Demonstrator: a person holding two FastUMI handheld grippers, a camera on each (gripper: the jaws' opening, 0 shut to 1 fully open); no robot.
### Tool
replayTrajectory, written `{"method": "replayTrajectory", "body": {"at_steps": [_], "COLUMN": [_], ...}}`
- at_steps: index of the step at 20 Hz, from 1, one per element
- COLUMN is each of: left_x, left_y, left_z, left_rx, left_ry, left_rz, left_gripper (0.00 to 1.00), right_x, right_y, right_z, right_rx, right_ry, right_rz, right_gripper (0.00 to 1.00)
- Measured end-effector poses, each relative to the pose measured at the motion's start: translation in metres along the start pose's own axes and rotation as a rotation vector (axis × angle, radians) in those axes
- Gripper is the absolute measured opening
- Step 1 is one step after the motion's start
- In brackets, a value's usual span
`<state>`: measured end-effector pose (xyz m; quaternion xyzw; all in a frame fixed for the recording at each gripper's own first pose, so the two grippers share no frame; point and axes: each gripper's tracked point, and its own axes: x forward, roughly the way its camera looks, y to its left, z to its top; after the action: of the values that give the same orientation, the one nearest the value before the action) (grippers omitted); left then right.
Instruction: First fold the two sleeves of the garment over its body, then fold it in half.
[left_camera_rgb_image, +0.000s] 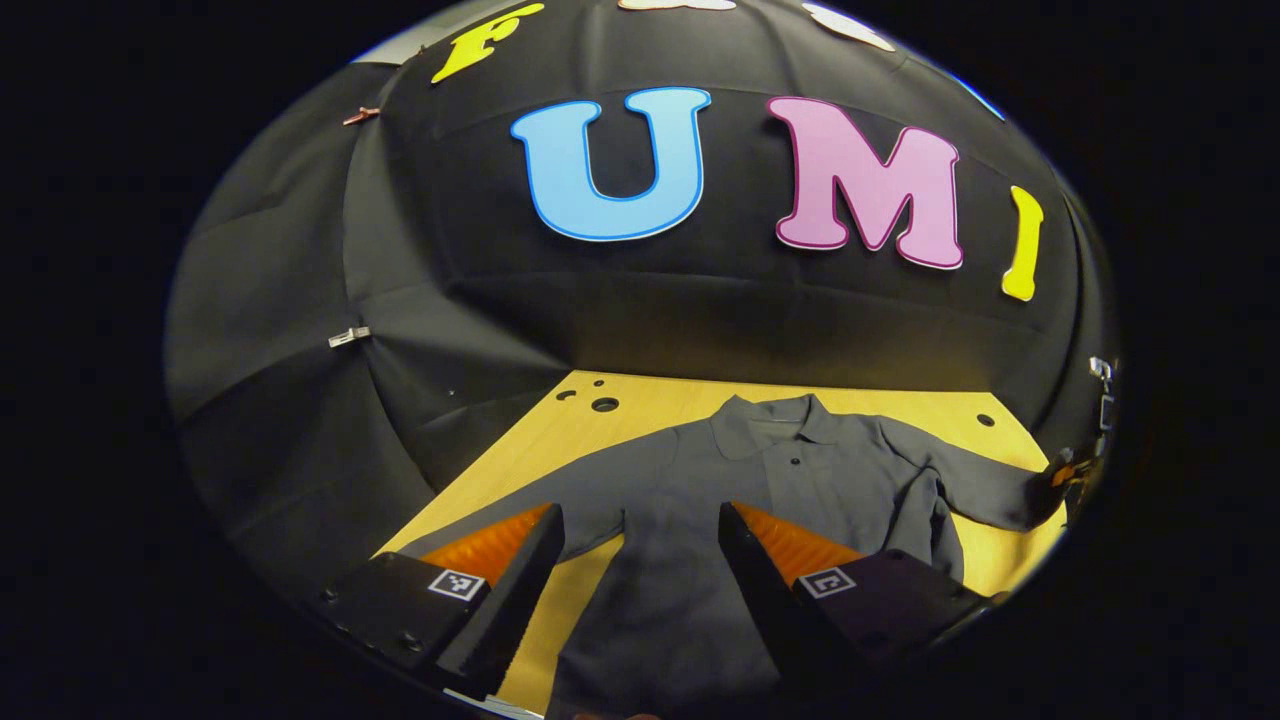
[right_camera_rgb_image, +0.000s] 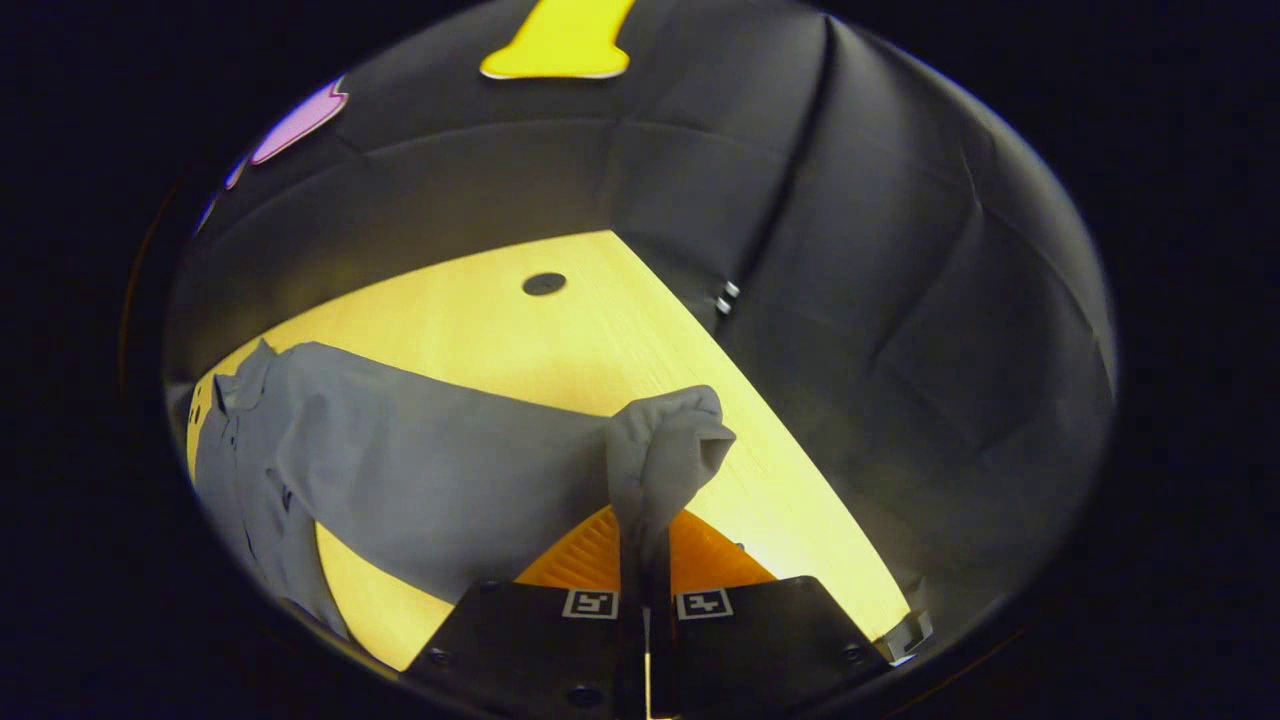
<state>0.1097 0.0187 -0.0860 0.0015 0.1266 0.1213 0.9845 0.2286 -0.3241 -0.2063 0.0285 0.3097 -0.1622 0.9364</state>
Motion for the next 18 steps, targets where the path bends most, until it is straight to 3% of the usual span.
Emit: {"method": "replayTrajectory", "body": {"at_steps": [7,13,18], "left_x": [-0.008,-0.018,-0.028], "left_y": [0.022,0.052,0.081], "left_z": [-0.015,-0.025,-0.045], "left_rx": [-0.037,-0.076,-0.125], "left_ry": [0.011,0.009,0.037], "left_rz": [0.035,0.097,0.171], "left_gripper": [0.98,0.98,0.98], "right_x": [-0.028,-0.068,-0.089], "right_y": [0.082,0.201,0.311], "right_z": [0.062,0.104,0.099], "right_rx": [-0.127,-0.232,-0.312], "right_ry": [-0.109,-0.192,-0.204], "right_rz": [0.129,0.297,0.448], "right_gripper": [0.06,0.06,0.06]}}
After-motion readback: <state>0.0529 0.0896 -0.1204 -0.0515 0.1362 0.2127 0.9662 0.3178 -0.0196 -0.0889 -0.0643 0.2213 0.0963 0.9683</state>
